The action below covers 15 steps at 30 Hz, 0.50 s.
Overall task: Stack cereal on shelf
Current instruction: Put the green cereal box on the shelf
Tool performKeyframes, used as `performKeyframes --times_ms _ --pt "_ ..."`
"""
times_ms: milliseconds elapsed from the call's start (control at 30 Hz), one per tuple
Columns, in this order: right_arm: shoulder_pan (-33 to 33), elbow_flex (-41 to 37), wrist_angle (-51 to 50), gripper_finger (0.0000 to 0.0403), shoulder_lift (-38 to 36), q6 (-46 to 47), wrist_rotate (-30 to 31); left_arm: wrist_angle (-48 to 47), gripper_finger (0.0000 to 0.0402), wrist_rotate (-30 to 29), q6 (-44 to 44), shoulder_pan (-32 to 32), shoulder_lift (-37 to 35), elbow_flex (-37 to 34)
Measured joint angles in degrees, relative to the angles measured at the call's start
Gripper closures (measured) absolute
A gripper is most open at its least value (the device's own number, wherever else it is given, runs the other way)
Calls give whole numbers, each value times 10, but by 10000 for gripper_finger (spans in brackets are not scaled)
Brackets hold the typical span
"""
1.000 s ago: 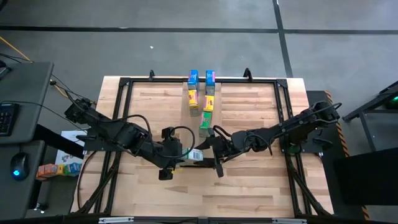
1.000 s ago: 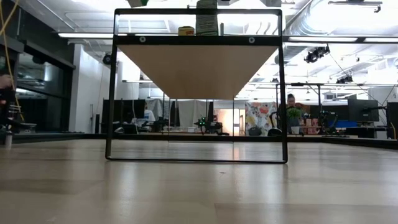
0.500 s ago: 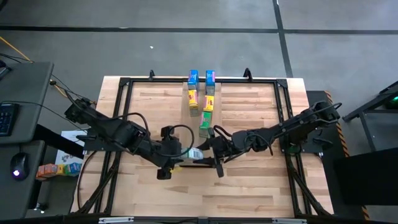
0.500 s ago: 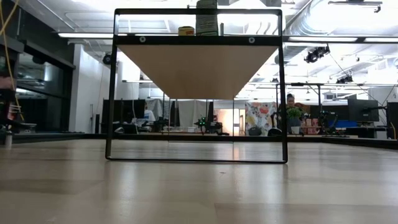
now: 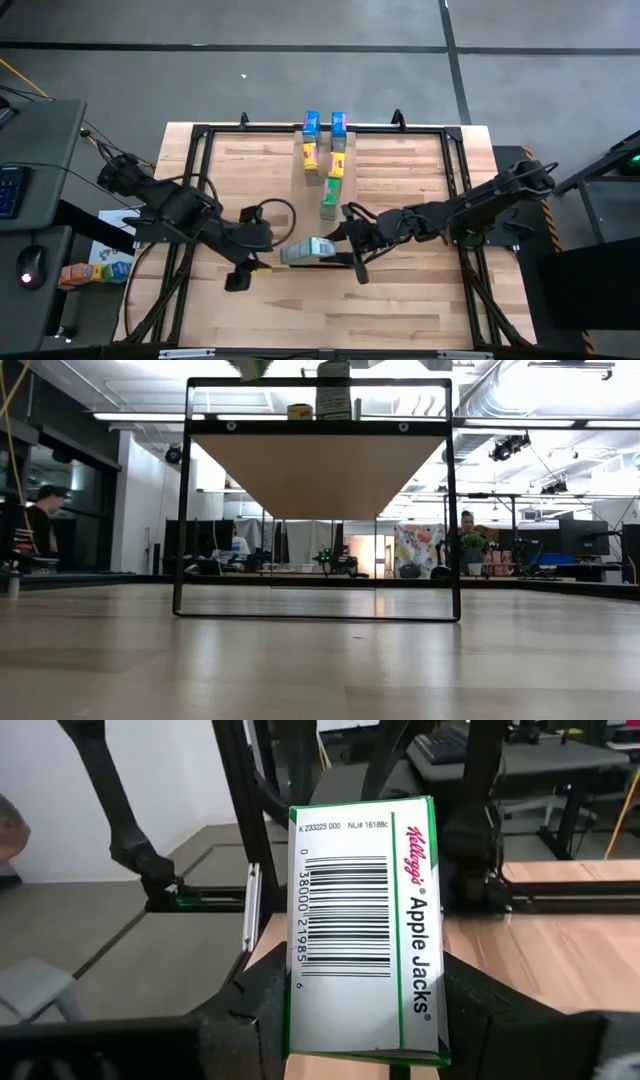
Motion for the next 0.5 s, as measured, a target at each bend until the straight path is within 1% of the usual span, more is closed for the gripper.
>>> performKeyframes --times_ms 167,233,333,400,500 --pt "14 0 -42 250 -41 -2 7 -9 231 -9 -3 -28 -30 0" --pt "23 0 -44 250 -52 -10 18 -6 231 -38 20 -49 -44 -3" --pt "41 0 -39 250 -56 -39 45 6 231 -128 47 -91 -67 -23" --pt "51 0 -27 250 -54 -62 73 19 231 -202 64 -119 -79 -44" --pt "60 0 -3 250 -49 -92 106 53 231 -315 89 -157 -99 -94"
